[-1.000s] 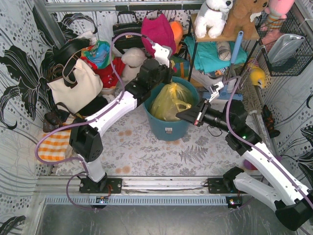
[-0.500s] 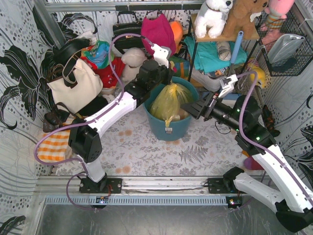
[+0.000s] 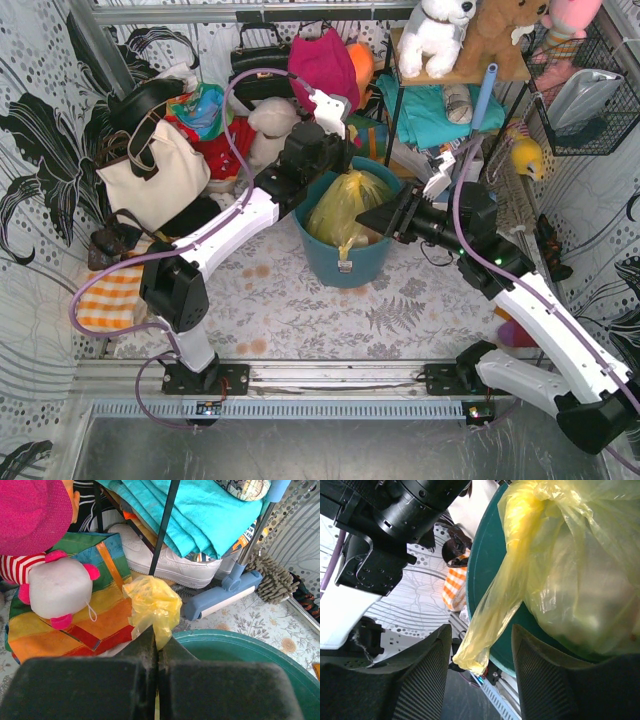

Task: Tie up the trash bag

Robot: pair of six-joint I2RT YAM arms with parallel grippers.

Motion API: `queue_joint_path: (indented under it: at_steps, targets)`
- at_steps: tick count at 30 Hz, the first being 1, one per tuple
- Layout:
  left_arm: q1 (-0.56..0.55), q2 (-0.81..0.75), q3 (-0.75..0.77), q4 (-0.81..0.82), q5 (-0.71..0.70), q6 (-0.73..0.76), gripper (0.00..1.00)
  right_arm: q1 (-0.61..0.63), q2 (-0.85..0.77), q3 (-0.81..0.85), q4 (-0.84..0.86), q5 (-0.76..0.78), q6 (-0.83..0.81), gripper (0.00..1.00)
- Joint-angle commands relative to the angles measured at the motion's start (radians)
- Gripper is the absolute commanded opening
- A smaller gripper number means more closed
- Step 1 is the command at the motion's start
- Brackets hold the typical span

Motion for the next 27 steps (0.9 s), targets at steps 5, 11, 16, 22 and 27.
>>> queue_joint_path:
  at_steps: [5, 11, 16, 22, 27]
  targets:
    - [0.007, -0.028, 0.022, 0.048, 0.01, -0.01, 0.0, 0.002, 0.023, -0.06, 0.192, -0.077, 0.099, 0.37]
    - [0.007, -0.026, 0.023, 0.05, 0.012, -0.012, 0.0, 0.003, 0.027, -0.151, 0.412, -0.155, 0.221, 0.34]
    - [0.007, -0.026, 0.024, 0.048, 0.012, -0.014, 0.0, 0.004, 0.047, -0.231, 0.596, -0.186, 0.323, 0.33]
    - [0.007, -0.028, 0.023, 0.045, 0.01, -0.014, 0.0, 0.015, 0.085, -0.269, 0.722, -0.219, 0.383, 0.35]
    - [0.007, -0.026, 0.024, 0.047, 0.011, -0.016, 0.0, 0.052, 0.11, -0.283, 0.787, -0.236, 0.407, 0.35]
